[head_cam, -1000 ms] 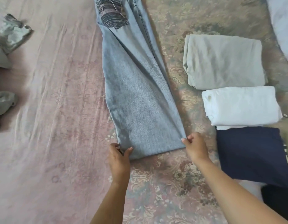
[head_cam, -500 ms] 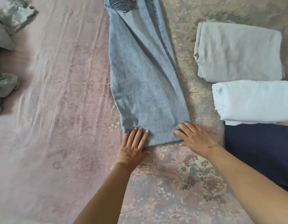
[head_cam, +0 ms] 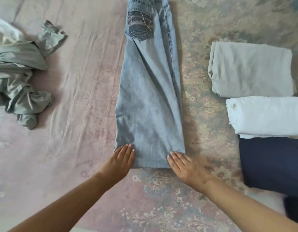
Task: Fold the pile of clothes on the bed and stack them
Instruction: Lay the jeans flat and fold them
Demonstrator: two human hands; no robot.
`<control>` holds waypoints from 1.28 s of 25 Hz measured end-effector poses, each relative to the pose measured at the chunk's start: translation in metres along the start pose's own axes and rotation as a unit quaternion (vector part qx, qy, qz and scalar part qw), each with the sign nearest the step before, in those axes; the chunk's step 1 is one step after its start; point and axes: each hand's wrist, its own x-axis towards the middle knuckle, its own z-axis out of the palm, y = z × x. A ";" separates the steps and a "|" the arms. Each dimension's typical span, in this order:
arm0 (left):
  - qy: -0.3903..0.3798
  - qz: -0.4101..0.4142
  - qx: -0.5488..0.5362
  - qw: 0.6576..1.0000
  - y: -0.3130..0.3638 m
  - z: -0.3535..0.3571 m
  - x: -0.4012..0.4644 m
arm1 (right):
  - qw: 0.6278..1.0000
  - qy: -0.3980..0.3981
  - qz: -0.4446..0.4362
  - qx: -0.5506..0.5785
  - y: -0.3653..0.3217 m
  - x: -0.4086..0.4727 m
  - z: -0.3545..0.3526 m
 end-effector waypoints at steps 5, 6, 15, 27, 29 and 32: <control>-0.084 0.003 -0.028 0.996 -0.007 0.023 -0.045 | 0.994 -0.112 0.007 -0.013 -0.046 0.021 0.024; -0.074 0.004 -0.056 0.996 -0.005 0.018 -0.035 | 0.996 -0.087 0.011 0.001 -0.042 0.028 0.021; 0.062 -0.329 -0.187 0.924 -0.128 0.030 0.258 | 0.929 0.026 0.355 0.097 0.138 0.211 0.006; 0.082 -0.382 -0.123 0.912 -0.136 0.089 0.285 | 0.717 0.199 0.484 0.461 0.370 0.433 -0.065; 0.083 -0.398 -0.126 0.905 -0.138 0.088 0.290 | 0.681 0.133 0.506 0.512 0.386 0.455 -0.069; 0.093 -0.414 -0.111 0.899 -0.139 0.087 0.293 | 0.723 0.103 0.511 0.454 0.391 0.456 -0.075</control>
